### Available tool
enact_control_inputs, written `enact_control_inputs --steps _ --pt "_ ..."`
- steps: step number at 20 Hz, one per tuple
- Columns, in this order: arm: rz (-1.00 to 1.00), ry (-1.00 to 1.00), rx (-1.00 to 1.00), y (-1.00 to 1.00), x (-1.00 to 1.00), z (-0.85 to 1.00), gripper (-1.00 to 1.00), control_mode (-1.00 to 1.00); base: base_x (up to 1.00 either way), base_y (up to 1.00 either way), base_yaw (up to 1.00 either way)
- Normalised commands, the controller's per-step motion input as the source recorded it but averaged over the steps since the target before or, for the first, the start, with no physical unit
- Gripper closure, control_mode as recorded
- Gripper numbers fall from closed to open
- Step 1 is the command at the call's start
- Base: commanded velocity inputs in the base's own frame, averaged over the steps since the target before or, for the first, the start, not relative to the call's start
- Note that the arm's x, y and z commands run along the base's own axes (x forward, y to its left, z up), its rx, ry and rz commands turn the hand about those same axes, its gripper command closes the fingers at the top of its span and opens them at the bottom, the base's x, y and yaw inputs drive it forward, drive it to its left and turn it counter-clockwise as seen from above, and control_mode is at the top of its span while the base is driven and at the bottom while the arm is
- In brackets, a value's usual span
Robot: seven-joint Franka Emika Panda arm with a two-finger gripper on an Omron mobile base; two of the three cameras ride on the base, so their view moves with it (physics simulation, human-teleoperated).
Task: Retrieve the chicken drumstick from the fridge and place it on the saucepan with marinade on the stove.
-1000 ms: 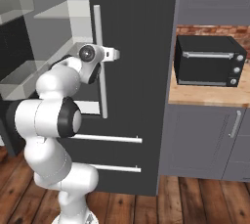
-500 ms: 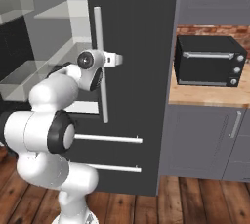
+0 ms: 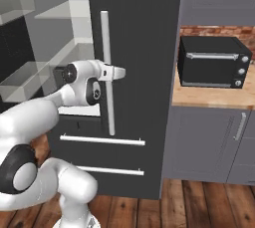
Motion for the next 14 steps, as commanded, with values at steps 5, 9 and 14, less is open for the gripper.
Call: enact_control_inputs --steps 5,9,14 --pt "-0.26 0.00 0.06 -1.00 -0.71 0.00 1.00 -1.00 0.00 0.00 0.00" --pt "-0.25 0.00 0.10 -1.00 -0.68 0.00 1.00 -1.00 0.00 0.00 0.00" --pt "-0.22 0.01 0.15 -1.00 -0.65 0.00 1.00 -1.00 0.00 0.00 0.00"
